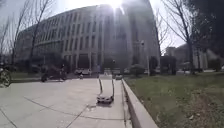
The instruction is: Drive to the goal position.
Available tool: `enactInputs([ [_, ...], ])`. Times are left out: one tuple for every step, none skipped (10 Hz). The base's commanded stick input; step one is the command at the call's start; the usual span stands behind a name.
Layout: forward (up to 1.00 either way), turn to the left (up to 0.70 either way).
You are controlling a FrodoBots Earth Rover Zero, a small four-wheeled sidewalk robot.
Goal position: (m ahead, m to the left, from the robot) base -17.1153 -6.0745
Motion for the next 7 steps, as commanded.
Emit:
enactInputs([
  [0.00,0.70],
  [0.00,0.70],
  [0.00,0.70],
  [0.00,0.70],
  [0.00,0.70],
  [0.00,0.70],
  [0.00,0.70],
])
